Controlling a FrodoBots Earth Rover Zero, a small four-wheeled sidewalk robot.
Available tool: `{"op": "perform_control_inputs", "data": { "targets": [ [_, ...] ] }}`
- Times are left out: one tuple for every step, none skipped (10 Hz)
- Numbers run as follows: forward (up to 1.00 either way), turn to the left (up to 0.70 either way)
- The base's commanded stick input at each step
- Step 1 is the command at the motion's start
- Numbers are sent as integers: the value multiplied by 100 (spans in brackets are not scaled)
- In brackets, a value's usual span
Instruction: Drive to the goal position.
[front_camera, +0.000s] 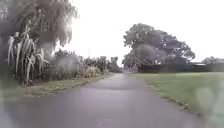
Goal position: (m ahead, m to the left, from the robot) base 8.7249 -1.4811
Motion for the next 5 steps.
{"op": "perform_control_inputs", "data": {
  "targets": [
    [85,0],
    [85,0],
    [85,-12],
    [85,-33],
    [85,-14]
  ]
}}
